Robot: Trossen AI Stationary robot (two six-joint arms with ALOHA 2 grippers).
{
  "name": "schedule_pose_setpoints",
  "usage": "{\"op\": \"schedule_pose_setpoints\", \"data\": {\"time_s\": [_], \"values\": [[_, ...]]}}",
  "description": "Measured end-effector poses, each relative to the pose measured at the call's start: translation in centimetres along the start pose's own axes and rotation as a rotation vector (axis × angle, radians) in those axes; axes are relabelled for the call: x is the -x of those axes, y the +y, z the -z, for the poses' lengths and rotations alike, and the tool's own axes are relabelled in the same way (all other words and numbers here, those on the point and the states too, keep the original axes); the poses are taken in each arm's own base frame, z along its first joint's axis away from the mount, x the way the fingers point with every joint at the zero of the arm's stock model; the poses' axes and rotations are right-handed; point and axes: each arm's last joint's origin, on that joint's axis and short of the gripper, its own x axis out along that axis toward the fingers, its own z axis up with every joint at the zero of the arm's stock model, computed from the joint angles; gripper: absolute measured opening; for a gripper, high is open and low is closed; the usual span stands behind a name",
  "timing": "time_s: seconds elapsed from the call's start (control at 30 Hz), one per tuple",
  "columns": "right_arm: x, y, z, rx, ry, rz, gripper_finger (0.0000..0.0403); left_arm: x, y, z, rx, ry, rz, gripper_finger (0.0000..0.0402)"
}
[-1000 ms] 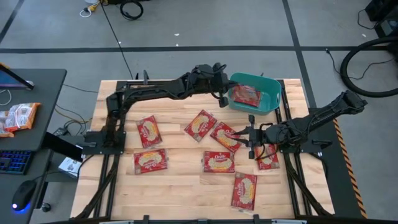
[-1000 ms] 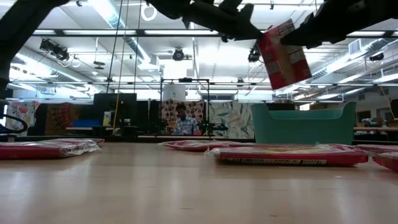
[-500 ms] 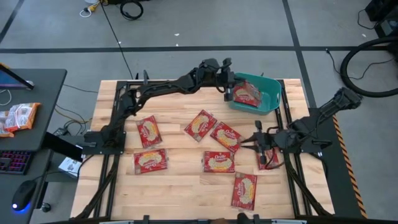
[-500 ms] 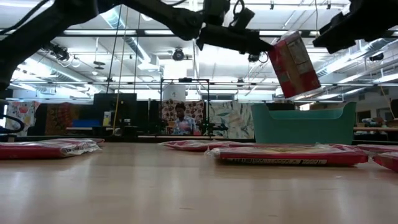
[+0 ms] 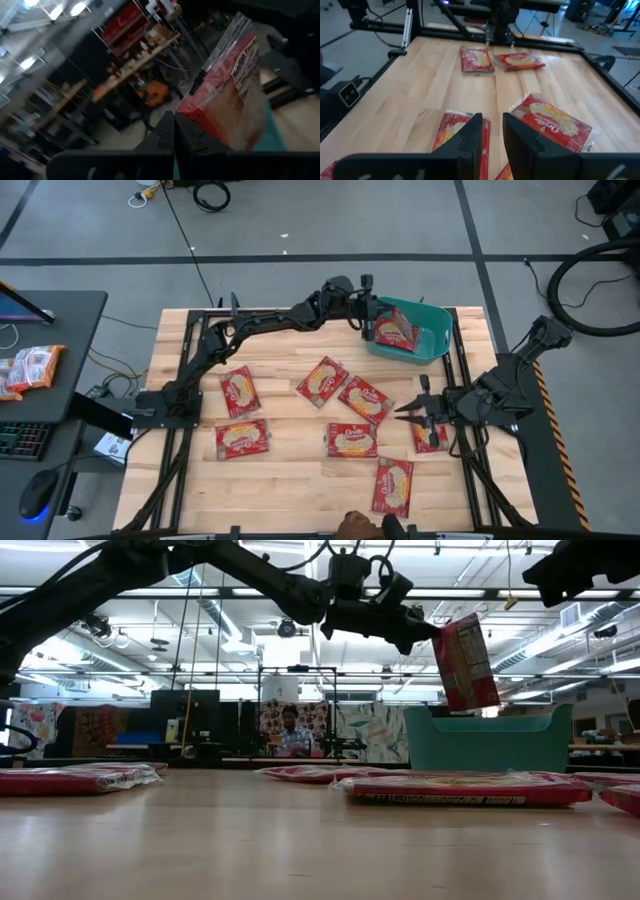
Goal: Sort popcorn bags into baskets
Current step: Put the popcorn bag into the blue bin
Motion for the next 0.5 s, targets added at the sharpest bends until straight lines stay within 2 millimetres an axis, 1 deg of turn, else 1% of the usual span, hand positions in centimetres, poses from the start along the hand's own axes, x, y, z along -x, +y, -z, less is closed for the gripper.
{"op": "schedule_pose_setpoints", "data": {"time_s": [0.13, 0.33, 0.5], "values": [[0.1, 0.0, -0.2, 0.003, -0.021, 0.022, 0.0080, 0.0, 0.2, 1.2, -0.076, 0.026, 0.003, 0.0004], [0.0, 0.1, -0.1, 0.009, -0.016, 0.024, 0.0080, 0.1, 0.7, 3.3, -0.144, 0.082, -0.002, 0.0007], [-0.1, 0.1, -0.1, 0.010, -0.009, 0.026, 0.0080, 0.3, 1.2, 4.9, -0.156, 0.073, 0.046, 0.0008]]}}
